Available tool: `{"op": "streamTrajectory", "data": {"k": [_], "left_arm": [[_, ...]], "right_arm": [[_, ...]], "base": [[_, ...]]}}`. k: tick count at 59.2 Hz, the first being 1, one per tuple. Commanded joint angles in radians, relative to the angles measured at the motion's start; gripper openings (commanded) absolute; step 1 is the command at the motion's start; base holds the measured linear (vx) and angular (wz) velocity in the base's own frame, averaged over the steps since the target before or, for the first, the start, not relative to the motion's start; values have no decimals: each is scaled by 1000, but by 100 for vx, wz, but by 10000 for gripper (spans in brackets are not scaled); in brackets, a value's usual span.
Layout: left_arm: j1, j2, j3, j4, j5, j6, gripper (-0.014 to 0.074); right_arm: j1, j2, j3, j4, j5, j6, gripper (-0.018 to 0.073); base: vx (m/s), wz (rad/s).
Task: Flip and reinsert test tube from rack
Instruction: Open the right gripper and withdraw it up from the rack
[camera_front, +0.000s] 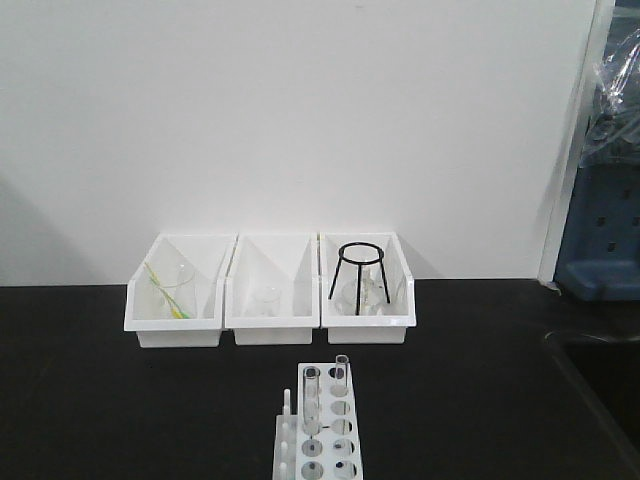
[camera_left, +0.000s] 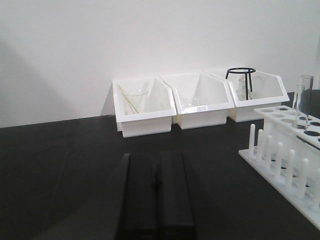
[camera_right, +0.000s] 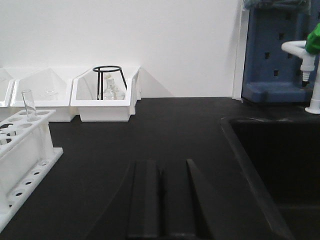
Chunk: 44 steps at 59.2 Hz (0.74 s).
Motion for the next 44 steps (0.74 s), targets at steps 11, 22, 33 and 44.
{"op": "streamTrajectory", "data": {"k": [11,22,33,44], "left_arm": [[0,-8,-6,0,-81,-2,-6],[0,-8,-6,0,-81,-2,-6],[0,-8,-6,0,-81,-2,-6],[0,-8,-6,0,-81,-2,-6]], "right_arm": [[-6,-15,3,7,-42,-1,-11],[-6,-14,3,7,-42,-1,-11],[-6,-14,3,7,-42,-1,-11],[-6,-14,3,7,-41,-1,-11]], "base": [[0,0],[0,0],[0,0],[0,0]]}}
